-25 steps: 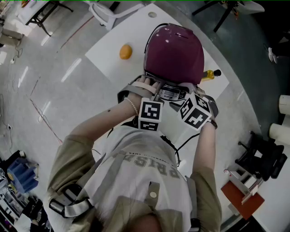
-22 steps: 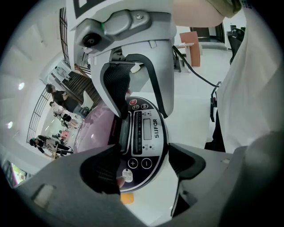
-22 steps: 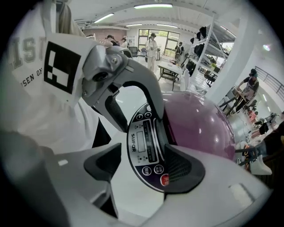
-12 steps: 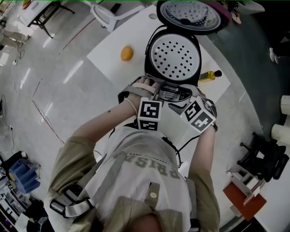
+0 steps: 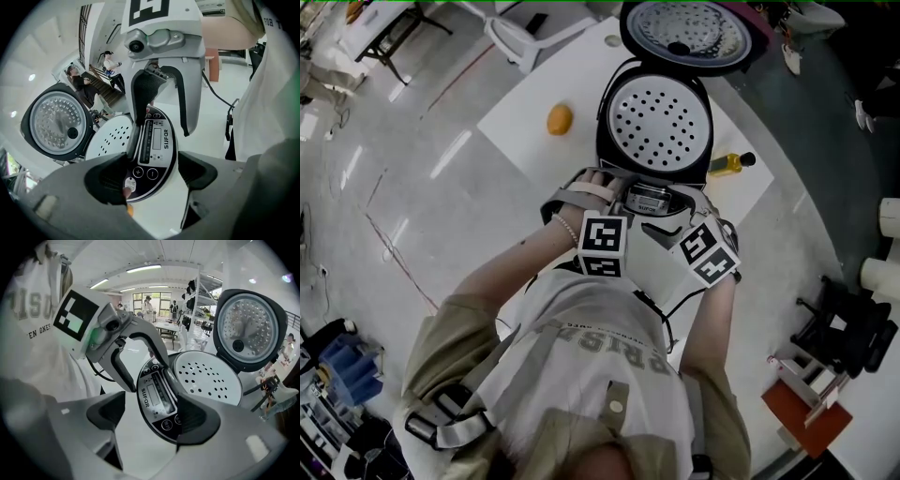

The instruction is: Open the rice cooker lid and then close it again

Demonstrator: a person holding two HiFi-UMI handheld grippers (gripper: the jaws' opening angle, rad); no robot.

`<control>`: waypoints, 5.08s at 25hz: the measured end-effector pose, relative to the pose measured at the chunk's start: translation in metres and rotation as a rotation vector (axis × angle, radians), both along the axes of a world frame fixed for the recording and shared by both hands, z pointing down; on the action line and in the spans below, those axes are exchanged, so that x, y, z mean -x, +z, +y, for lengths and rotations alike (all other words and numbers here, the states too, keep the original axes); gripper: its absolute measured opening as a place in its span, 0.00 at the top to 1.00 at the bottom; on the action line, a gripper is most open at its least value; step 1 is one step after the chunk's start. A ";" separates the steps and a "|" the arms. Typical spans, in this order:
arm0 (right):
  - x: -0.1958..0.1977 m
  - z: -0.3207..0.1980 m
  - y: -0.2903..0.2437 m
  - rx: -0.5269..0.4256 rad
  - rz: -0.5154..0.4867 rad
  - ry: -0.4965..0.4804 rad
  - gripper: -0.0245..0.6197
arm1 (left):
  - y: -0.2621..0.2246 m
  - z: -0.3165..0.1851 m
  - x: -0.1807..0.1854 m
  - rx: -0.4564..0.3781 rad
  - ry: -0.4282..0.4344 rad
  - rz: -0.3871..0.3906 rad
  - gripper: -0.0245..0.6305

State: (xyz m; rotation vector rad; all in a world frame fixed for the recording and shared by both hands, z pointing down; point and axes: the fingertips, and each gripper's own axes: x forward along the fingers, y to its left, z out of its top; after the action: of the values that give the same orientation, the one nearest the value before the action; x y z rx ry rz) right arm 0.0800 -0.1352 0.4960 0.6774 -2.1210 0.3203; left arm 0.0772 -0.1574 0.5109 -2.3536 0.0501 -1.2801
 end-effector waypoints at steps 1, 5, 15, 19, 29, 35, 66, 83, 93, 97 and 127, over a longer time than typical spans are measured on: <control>0.000 -0.001 -0.001 -0.007 -0.014 0.007 0.43 | 0.000 -0.001 0.000 0.007 -0.002 0.004 0.42; 0.000 -0.003 -0.004 -0.027 -0.067 0.035 0.43 | -0.003 0.000 -0.001 0.052 -0.013 0.029 0.42; 0.000 -0.004 -0.006 -0.037 -0.143 0.067 0.43 | -0.006 0.001 -0.003 0.109 -0.034 0.067 0.42; -0.001 -0.006 -0.007 -0.045 -0.165 0.078 0.43 | -0.006 -0.001 -0.003 0.127 -0.040 0.073 0.42; -0.004 -0.006 -0.006 -0.083 -0.209 0.070 0.43 | -0.006 -0.002 -0.007 0.173 -0.099 0.105 0.42; -0.007 -0.002 -0.009 -0.111 -0.263 0.039 0.43 | -0.010 -0.004 -0.008 0.204 -0.188 0.145 0.42; -0.143 -0.138 -0.138 -0.503 -0.420 0.257 0.42 | -0.131 -0.180 0.008 0.049 -0.508 0.454 0.41; -0.189 -0.232 -0.142 -0.536 -0.423 0.332 0.36 | -0.131 -0.277 0.008 0.065 -0.499 0.450 0.33; -0.187 -0.271 -0.144 -0.522 -0.466 0.294 0.28 | -0.126 -0.317 -0.005 0.071 -0.450 0.428 0.26; -0.186 -0.281 -0.145 -0.517 -0.474 0.279 0.26 | -0.127 -0.328 -0.014 0.076 -0.421 0.422 0.25; -0.161 -0.265 -0.146 -0.519 -0.407 0.126 0.24 | -0.120 -0.303 -0.023 0.049 -0.307 0.326 0.21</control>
State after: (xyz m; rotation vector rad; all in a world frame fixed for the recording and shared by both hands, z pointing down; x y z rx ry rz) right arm 0.2410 -0.4003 0.3505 1.1236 -2.5858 -0.0413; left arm 0.1001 -0.4604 0.3907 -2.6499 0.5051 -1.0181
